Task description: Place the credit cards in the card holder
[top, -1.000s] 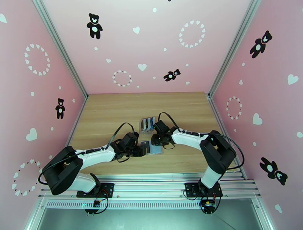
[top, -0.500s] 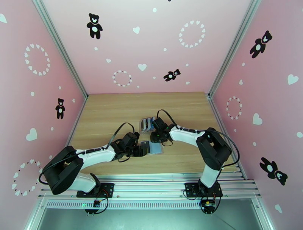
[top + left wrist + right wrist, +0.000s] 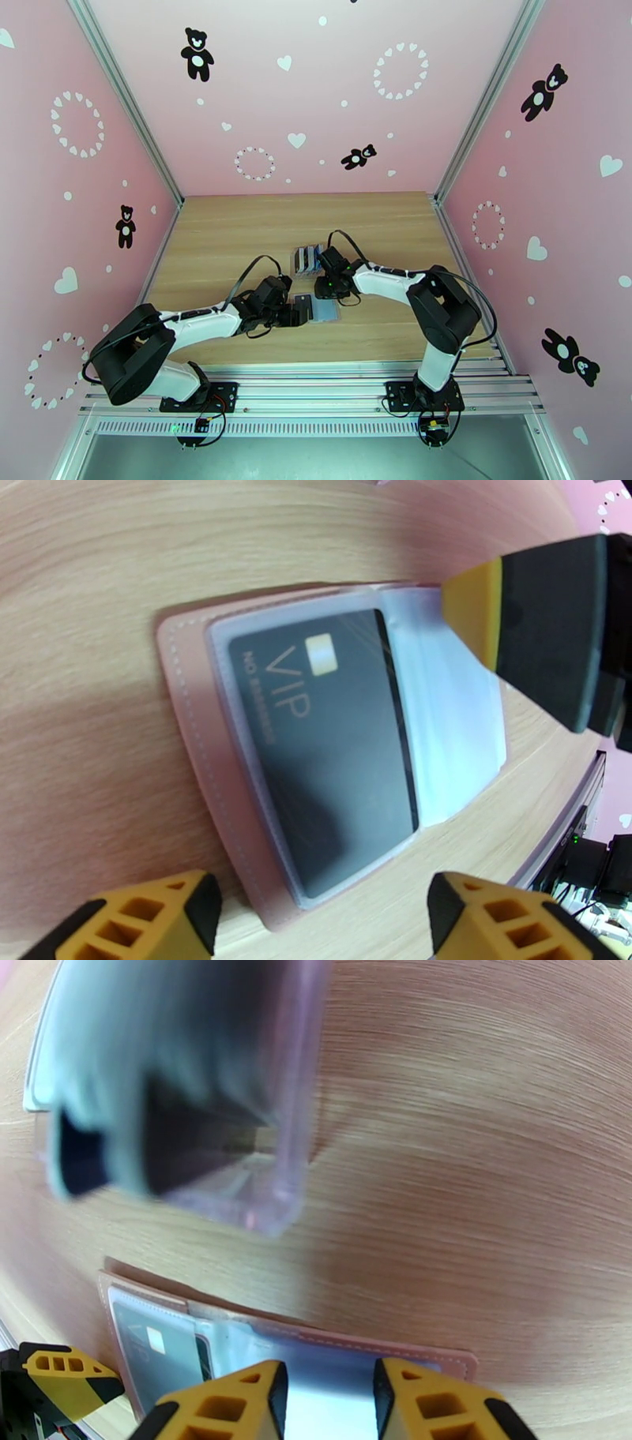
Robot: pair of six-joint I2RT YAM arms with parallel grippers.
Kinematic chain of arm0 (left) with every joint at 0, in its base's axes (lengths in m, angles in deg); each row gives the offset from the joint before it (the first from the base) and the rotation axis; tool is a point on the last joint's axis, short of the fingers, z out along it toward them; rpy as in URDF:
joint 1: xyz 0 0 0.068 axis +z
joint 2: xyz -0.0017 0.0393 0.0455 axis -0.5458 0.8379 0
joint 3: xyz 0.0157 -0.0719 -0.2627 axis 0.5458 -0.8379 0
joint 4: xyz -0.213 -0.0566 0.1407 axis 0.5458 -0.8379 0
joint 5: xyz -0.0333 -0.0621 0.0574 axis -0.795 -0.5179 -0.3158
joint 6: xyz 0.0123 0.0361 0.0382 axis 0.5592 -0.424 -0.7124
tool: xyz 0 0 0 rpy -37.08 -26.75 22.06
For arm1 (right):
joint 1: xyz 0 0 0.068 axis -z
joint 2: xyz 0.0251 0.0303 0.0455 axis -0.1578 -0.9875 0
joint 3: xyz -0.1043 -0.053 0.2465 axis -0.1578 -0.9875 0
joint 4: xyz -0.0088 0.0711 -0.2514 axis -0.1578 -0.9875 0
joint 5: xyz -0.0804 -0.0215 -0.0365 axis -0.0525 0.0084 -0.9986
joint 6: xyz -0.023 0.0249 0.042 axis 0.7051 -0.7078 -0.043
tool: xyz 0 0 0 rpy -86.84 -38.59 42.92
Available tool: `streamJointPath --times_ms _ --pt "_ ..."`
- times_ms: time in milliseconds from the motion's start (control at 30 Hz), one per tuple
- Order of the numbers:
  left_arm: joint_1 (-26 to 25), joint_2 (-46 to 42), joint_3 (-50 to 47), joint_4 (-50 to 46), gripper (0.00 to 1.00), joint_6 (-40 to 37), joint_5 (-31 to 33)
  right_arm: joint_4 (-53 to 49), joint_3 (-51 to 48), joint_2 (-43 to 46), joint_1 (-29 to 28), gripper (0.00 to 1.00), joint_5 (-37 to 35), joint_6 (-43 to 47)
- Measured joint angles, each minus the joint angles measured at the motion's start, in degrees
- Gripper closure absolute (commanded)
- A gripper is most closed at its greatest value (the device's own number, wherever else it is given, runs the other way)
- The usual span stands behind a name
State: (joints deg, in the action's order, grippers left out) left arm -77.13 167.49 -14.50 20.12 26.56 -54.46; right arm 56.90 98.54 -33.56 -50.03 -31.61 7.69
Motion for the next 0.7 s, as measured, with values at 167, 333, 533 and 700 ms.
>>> streamJointPath --times_ms 167,333,533,700 --pt "-0.1 0.1 0.0 0.2 0.24 0.0 0.0 1.4 -1.5 0.9 -0.9 0.64 0.4 -1.2" --pt "-0.1 0.3 0.0 0.7 0.24 0.0 -0.3 1.9 -1.9 1.1 -2.0 0.64 1.2 -2.2" --pt "-0.2 0.4 0.0 1.9 0.22 0.5 -2.1 2.9 -2.2 1.1 -2.6 0.64 2.3 -3.4" --pt "-0.2 0.3 0.0 2.4 0.2 0.9 -3.8 4.7 -2.9 1.2 -2.6 0.64 3.8 -4.7"
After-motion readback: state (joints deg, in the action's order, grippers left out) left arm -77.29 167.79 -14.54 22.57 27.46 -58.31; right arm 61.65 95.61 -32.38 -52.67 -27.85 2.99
